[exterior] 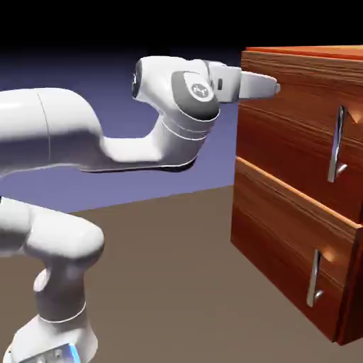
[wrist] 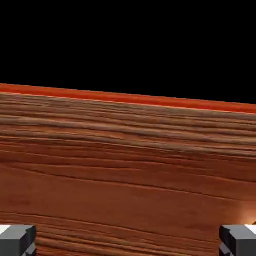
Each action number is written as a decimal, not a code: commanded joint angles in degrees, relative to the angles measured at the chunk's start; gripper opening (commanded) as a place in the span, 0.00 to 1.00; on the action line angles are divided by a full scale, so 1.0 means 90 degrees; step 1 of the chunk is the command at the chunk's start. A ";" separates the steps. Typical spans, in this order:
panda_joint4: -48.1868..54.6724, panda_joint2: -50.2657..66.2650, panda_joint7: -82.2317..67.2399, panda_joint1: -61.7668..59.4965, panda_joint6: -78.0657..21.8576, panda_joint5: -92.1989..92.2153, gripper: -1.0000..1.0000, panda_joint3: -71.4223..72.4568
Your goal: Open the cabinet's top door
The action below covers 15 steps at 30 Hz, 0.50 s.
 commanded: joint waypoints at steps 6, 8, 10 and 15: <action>0.0429 -0.0398 0.0981 0.0730 -0.0042 -0.1662 0.50 -0.0829; 0.0572 -0.0531 0.1309 0.0974 -0.0056 -0.2215 0.50 -0.1106; 0.0715 -0.0664 0.1636 0.1217 -0.0070 -0.2769 0.50 -0.1382; 0.1072 -0.0996 0.2453 0.1825 -0.0104 -0.4153 0.50 -0.2073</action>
